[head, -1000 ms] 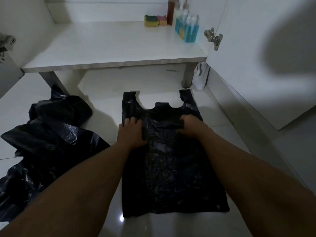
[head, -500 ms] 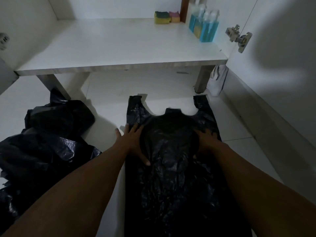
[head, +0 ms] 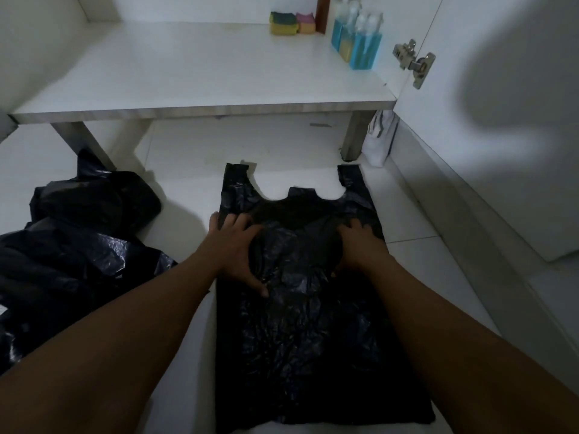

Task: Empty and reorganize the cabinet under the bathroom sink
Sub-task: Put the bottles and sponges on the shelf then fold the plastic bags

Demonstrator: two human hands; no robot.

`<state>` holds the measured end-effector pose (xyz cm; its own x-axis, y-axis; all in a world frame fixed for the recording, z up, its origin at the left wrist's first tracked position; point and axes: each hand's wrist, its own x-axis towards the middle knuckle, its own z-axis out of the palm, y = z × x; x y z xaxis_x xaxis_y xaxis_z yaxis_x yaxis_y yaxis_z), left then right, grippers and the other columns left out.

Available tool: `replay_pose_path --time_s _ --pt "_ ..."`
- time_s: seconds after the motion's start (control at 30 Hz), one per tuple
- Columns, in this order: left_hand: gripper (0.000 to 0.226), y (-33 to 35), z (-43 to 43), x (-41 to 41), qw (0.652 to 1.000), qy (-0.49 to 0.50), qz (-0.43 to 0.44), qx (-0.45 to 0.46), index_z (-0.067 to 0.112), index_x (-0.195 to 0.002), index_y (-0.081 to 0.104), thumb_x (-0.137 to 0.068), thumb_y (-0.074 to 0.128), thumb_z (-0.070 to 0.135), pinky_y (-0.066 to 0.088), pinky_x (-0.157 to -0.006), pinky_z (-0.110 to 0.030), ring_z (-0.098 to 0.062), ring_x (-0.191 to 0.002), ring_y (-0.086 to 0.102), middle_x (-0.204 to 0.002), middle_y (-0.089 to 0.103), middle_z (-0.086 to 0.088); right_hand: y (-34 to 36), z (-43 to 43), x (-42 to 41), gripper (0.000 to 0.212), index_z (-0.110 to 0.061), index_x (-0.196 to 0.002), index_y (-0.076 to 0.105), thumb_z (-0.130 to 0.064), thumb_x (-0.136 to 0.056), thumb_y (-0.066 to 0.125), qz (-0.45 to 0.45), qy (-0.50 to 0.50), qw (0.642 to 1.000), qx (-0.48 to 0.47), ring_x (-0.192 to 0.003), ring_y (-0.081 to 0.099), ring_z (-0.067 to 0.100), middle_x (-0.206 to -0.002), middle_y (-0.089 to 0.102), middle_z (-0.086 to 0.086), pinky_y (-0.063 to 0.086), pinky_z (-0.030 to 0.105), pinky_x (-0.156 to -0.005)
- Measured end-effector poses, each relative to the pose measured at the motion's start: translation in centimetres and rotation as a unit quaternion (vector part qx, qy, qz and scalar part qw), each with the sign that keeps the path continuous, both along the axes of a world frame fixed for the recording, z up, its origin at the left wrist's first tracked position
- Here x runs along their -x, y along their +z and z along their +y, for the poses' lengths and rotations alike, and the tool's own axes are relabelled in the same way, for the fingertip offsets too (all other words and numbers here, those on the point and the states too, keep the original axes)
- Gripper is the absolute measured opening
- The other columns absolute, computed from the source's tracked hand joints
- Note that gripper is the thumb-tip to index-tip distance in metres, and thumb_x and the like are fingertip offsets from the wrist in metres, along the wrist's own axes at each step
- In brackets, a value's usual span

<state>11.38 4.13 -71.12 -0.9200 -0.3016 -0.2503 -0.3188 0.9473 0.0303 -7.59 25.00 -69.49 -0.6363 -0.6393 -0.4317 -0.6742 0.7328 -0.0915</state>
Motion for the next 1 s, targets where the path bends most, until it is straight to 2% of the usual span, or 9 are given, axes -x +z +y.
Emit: replay_pose_path --time_s 0.13,0.23,0.3,0.37,0.53,0.6,0.77,0.87,1.0 --pt "0.156 0.0 2.3 -2.2 0.993 -0.030 -0.098 0.049 0.032 -0.153 0.008 -0.021 0.056 0.099 0.017 -0.112 -0.055 -0.029 -0.136 0.024 -0.150 0.023 -0.003 0.2 2.6 -1.8 0.145 -0.034 -0.153 -0.002 -0.042 -0.045 0.095 -0.043 0.004 0.990 -0.134 -0.143 0.009 0.044 -0.159 0.000 0.006 0.030 0.072 -0.103" --pt "0.163 -0.7 2.7 -3.6 0.991 -0.010 -0.130 0.035 0.031 -0.155 -0.008 -0.024 0.066 0.093 0.021 -0.111 -0.059 -0.032 -0.140 0.023 -0.155 0.018 -0.007 -0.6 5.3 -2.3 0.148 -0.039 -0.151 -0.015 -0.038 -0.051 0.094 -0.049 -0.005 0.988 -0.149 -0.145 0.004 0.042 -0.161 -0.010 0.003 0.022 0.077 -0.103" --pt "0.163 -0.1 2.6 -3.7 0.991 -0.001 -0.132 0.027 0.031 -0.154 -0.015 -0.028 0.069 0.091 0.019 -0.113 -0.060 -0.033 -0.143 0.022 -0.158 0.016 -0.008 -0.3 6.4 -2.0 0.142 -0.041 -0.150 -0.016 -0.038 -0.058 0.091 -0.038 -0.003 0.992 -0.124 -0.146 0.007 0.041 -0.162 -0.010 0.002 0.015 0.076 -0.105" --pt "0.163 0.7 2.8 -3.9 0.991 -0.004 -0.136 0.019 0.031 -0.152 -0.020 -0.029 0.069 0.091 0.014 -0.114 -0.062 -0.033 -0.145 0.019 -0.161 0.012 -0.007 0.7 7.0 -2.0 0.146 -0.039 -0.151 -0.014 -0.042 -0.052 0.093 -0.024 0.011 0.994 -0.110 -0.145 0.010 0.041 -0.162 -0.008 0.003 0.012 0.076 -0.106" --pt "0.166 0.8 6.0 -5.9 0.995 -0.040 -0.091 -0.011 0.034 -0.152 -0.018 -0.016 0.050 0.101 0.005 -0.116 -0.062 -0.033 -0.148 0.002 -0.162 0.001 -0.001 1.6 8.4 -4.6 0.147 -0.033 -0.153 0.001 -0.057 -0.039 0.091 0.009 0.102 0.992 -0.068 -0.142 0.016 0.036 -0.155 0.014 0.008 0.026 0.066 -0.108" --pt "0.166 -0.1 7.9 -7.0 0.994 -0.054 -0.097 -0.023 0.035 -0.151 -0.019 -0.015 0.050 0.100 0.003 -0.116 -0.063 -0.033 -0.148 -0.004 -0.162 -0.003 0.000 1.1 9.3 -6.3 0.147 -0.032 -0.152 0.005 -0.061 -0.036 0.089 0.015 0.134 0.988 -0.080 -0.140 0.017 0.035 -0.153 0.016 0.008 0.026 0.062 -0.110" --pt "0.163 -1.9 9.9 -9.5 0.991 -0.050 -0.120 -0.036 0.035 -0.151 -0.020 -0.029 0.073 0.087 0.001 -0.114 -0.065 -0.035 -0.149 -0.011 -0.163 -0.014 0.000 -0.2 12.3 -7.4 0.157 -0.037 -0.151 -0.011 -0.054 -0.035 0.093 0.009 0.129 0.982 -0.141 -0.142 0.015 0.038 -0.158 0.008 0.008 0.026 0.062 -0.110" --pt "0.162 -2.1 10.8 -9.6 0.990 -0.041 -0.120 -0.056 0.035 -0.151 -0.022 -0.032 0.077 0.083 -0.003 -0.116 -0.062 -0.032 -0.149 -0.016 -0.162 -0.021 0.000 -0.3 13.8 -6.7 0.155 -0.034 -0.152 -0.014 -0.045 -0.042 0.095 0.003 0.110 0.982 -0.152 -0.145 0.013 0.036 -0.161 -0.001 0.002 0.030 0.063 -0.109" --pt "0.161 -1.9 11.5 -8.3 0.990 -0.045 -0.114 -0.065 0.035 -0.150 -0.025 -0.035 0.078 0.082 -0.014 -0.111 -0.064 -0.033 -0.147 -0.023 -0.161 -0.025 -0.003 0.8 14.3 -5.3 0.147 -0.033 -0.152 -0.013 -0.045 -0.050 0.093 0.002 0.091 0.987 -0.135 -0.148 0.008 0.033 -0.162 -0.005 0.002 0.023 0.066 -0.110"
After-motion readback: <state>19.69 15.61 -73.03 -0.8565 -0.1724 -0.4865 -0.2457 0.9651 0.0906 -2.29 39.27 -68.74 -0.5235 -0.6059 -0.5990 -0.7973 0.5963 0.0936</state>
